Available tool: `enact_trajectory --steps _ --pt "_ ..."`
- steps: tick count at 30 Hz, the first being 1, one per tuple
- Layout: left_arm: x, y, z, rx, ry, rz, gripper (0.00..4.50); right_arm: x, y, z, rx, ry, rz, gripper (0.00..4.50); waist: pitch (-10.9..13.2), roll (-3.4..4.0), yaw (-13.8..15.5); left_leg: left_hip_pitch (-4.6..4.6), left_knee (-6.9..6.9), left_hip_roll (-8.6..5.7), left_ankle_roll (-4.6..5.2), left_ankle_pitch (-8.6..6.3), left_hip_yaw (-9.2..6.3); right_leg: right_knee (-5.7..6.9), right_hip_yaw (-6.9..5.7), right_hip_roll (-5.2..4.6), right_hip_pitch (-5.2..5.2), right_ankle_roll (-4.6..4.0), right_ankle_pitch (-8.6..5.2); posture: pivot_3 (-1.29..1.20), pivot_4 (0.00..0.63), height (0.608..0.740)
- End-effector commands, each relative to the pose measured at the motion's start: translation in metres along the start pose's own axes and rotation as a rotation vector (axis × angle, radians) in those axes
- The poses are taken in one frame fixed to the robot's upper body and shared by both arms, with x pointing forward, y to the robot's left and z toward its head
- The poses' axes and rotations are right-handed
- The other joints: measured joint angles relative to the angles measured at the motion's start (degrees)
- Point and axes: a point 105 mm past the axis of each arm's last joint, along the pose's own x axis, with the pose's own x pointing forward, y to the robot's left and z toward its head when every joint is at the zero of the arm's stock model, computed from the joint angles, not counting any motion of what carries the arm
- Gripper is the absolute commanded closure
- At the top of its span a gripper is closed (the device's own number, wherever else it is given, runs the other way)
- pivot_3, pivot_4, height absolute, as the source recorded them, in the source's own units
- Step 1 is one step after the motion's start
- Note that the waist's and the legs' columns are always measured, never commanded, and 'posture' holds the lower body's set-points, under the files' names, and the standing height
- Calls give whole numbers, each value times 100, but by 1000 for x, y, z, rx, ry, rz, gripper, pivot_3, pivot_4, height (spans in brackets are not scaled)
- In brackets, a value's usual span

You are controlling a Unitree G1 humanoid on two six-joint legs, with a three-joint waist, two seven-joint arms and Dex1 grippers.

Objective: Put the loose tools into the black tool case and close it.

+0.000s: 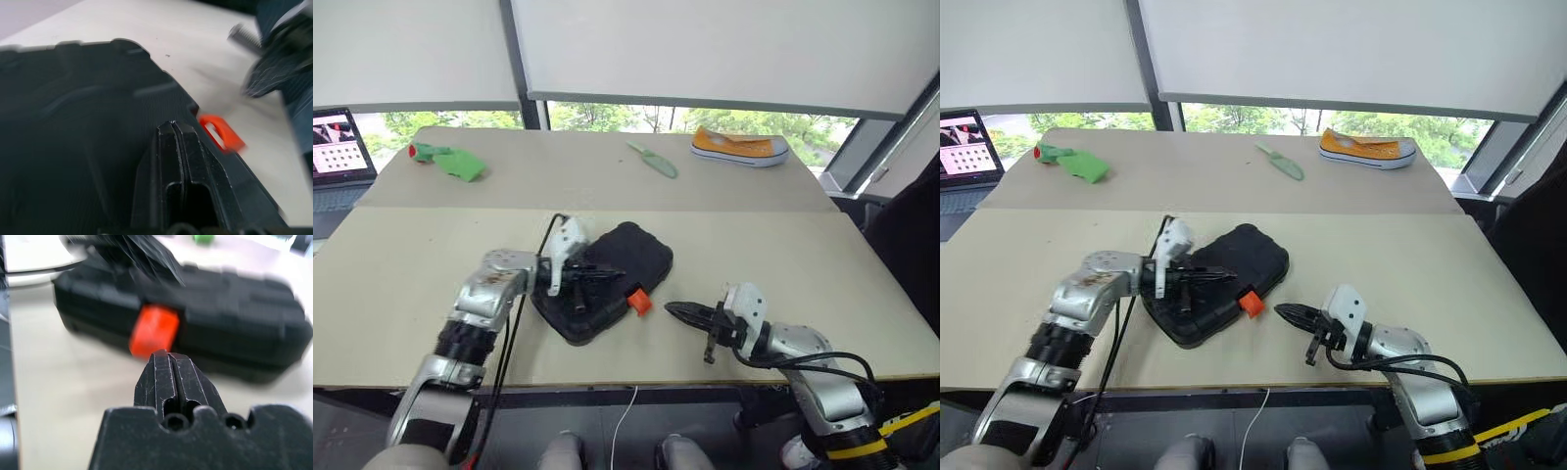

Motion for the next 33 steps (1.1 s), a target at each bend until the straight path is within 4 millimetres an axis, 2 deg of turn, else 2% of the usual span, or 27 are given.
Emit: enact_trajectory --steps 1,4,8,13,18,21,26,33 --pt "12 -16 -58 -72 196 -34 4463 16 9 1 -44 17 37 4500 -17 17 -4 28 -4 -1 2 -3 1 -5 -2 -4 30 6 -9 0 150 740" --pt "12 -17 -57 -99 169 -22 4463 24 9 -6 -41 44 38 4500 -31 19 -9 84 -10 0 0 -9 6 -9 -5 -13 76 17 -41 0 150 740" --pt "6 -16 -64 -104 180 -3 4463 37 10 -19 -37 77 48 4500 -69 19 -1 91 -10 -3 0 -9 8 -10 -6 -21 87 -5 -53 0 150 740" --pt "1 -12 -65 -110 178 31 4463 43 0 -34 -7 116 11 4500 -87 25 -20 97 -15 -2 0 -9 8 -9 -7 -20 92 -6 -52 0 150 740" --pt "2 -13 -67 -121 171 40 4463 47 -7 -37 -3 122 1 4500 -91 30 -34 100 -16 -1 0 -9 8 -9 -6 -19 93 -6 -52 0 150 740" --pt "4 -15 -68 -125 168 42 4463 52 -10 -33 -8 110 1 4500 -92 31 -35 101 -17 -1 0 -9 8 -9 -6 -19 93 -5 -51 0 150 740" --pt "4 -16 -68 -144 151 43 4463 66 -3 -1 47 -73 35 4500 -92 31 -57 101 -19 0 0 -9 8 -8 -6 -17 90 -6 -51 0 150 740" --pt "-1 -15 -78 -164 169 53 4463 61 -12 11 63 -131 5 4500 -92 31 -93 110 -41 1 0 -9 8 -7 -3 -13 76 -22 -43 0 150 740"
